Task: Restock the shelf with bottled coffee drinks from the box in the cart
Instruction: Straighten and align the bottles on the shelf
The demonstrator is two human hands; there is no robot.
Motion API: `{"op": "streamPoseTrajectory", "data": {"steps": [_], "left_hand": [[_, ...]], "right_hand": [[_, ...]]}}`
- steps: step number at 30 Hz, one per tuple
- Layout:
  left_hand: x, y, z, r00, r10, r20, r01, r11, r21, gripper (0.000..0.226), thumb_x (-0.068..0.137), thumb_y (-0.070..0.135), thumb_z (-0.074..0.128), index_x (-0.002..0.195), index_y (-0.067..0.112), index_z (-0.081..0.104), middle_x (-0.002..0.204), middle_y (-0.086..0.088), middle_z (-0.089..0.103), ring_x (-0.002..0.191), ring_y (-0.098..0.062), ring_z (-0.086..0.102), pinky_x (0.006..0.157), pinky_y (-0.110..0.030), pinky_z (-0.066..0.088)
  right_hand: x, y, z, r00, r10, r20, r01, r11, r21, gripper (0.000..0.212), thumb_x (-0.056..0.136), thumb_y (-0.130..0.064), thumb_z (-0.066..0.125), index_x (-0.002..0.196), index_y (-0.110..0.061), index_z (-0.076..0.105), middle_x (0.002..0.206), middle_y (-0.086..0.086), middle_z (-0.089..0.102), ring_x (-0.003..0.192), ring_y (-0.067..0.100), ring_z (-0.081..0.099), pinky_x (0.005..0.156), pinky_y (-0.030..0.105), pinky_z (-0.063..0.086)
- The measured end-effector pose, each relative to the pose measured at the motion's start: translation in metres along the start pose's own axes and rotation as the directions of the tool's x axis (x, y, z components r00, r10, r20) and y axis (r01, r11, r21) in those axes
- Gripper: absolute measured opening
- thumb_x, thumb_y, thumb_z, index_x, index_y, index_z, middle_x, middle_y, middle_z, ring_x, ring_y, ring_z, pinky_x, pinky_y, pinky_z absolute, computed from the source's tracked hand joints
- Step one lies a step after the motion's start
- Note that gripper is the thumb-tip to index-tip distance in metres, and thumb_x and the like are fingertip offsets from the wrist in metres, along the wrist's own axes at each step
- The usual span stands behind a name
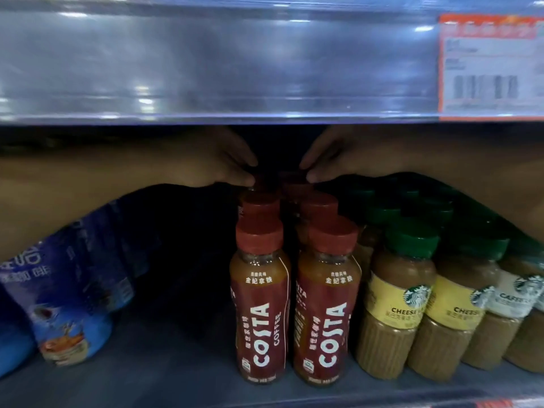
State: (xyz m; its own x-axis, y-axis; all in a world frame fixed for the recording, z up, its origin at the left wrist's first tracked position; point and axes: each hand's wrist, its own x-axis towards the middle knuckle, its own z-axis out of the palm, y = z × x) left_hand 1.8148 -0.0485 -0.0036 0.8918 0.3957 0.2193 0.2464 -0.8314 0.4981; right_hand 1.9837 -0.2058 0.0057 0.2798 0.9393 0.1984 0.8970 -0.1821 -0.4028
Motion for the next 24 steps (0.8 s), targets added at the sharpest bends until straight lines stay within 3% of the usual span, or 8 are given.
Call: {"op": "streamPoseTrajectory", "data": {"steps": [2,5,10,11,14,16,20,24], "left_hand": [[0.006,-0.001,0.006,1.0,0.007,0.002,-0.007,0.999,0.041,0.039,0.079,0.008,0.074,0.117,0.009,0.064,0.104,-0.004,0.065,0.092,-0.012,0.059,0.07,-0.004,0.042],[0.013,-0.003,0.013,0.999,0.04,-0.01,-0.039,0.996,0.081,0.043,0.079,0.001,0.074,0.12,0.002,0.063,0.115,-0.016,0.065,0.097,-0.018,0.059,0.077,-0.022,0.048],[0.022,-0.006,0.013,1.0,0.023,-0.014,-0.02,0.984,0.174,0.037,0.081,0.008,0.074,0.117,0.002,0.066,0.112,-0.013,0.068,0.103,-0.027,0.064,0.089,-0.034,0.052],[0.023,-0.006,0.014,0.999,0.033,-0.02,-0.029,0.982,0.188,0.032,0.082,0.01,0.074,0.112,0.002,0.069,0.108,-0.014,0.069,0.099,-0.027,0.064,0.086,-0.034,0.053],[0.023,-0.006,0.014,0.997,0.032,-0.068,-0.019,0.983,0.183,0.03,0.082,0.014,0.074,0.11,0.005,0.068,0.103,-0.006,0.065,0.091,-0.016,0.057,0.066,-0.009,0.042],[0.021,-0.004,0.014,0.998,0.024,-0.066,-0.016,0.992,0.128,0.031,0.082,0.011,0.074,0.111,0.003,0.067,0.1,-0.005,0.062,0.087,-0.012,0.055,0.058,-0.002,0.038],[0.011,0.0,0.012,0.999,0.03,-0.015,-0.031,0.999,-0.017,0.022,0.077,0.001,0.075,0.098,0.002,0.067,0.08,0.0,0.064,0.064,-0.001,0.058,0.057,-0.004,0.043],[0.004,0.002,0.009,0.996,0.081,0.045,-0.079,0.996,-0.047,0.015,0.075,0.002,0.076,0.078,0.015,0.07,0.07,0.006,0.07,0.064,0.0,0.062,0.062,-0.013,0.05]], "right_hand": [[0.004,-0.003,0.002,1.0,-0.014,0.023,0.015,0.999,-0.038,0.021,0.08,-0.026,0.077,0.1,-0.031,0.072,0.099,-0.016,0.068,0.098,0.007,0.063,0.088,0.024,0.047],[0.006,-0.006,0.006,0.998,-0.067,0.022,0.069,0.99,-0.123,0.027,0.079,-0.026,0.078,0.106,-0.028,0.075,0.093,-0.02,0.067,0.095,0.005,0.065,0.091,0.024,0.05],[0.009,-0.001,0.007,0.996,-0.089,-0.004,0.088,0.991,-0.098,0.024,0.077,-0.023,0.081,0.1,-0.026,0.077,0.076,-0.03,0.065,0.078,0.0,0.065,0.078,0.017,0.05],[0.01,0.0,0.006,0.996,-0.091,-0.001,0.09,0.991,-0.096,0.023,0.077,-0.022,0.081,0.099,-0.025,0.077,0.073,-0.03,0.064,0.074,-0.002,0.063,0.076,0.016,0.05],[0.009,0.002,0.004,0.997,-0.081,0.005,0.081,0.993,-0.083,0.022,0.076,-0.022,0.081,0.098,-0.025,0.077,0.071,-0.028,0.064,0.072,-0.003,0.061,0.076,0.018,0.048],[0.009,0.003,0.004,0.997,-0.074,0.008,0.074,0.993,-0.092,0.021,0.076,-0.024,0.081,0.096,-0.028,0.076,0.067,-0.027,0.065,0.071,-0.004,0.061,0.074,0.016,0.047],[0.005,0.005,0.003,0.998,-0.069,0.002,0.069,0.995,-0.069,0.016,0.076,-0.026,0.081,0.088,-0.035,0.075,0.074,-0.028,0.067,0.081,0.0,0.065,0.082,0.024,0.052],[0.0,0.003,0.003,0.998,-0.062,0.01,0.062,0.996,-0.057,0.016,0.077,-0.027,0.081,0.088,-0.037,0.074,0.082,-0.022,0.07,0.086,0.005,0.067,0.089,0.031,0.053]]}}
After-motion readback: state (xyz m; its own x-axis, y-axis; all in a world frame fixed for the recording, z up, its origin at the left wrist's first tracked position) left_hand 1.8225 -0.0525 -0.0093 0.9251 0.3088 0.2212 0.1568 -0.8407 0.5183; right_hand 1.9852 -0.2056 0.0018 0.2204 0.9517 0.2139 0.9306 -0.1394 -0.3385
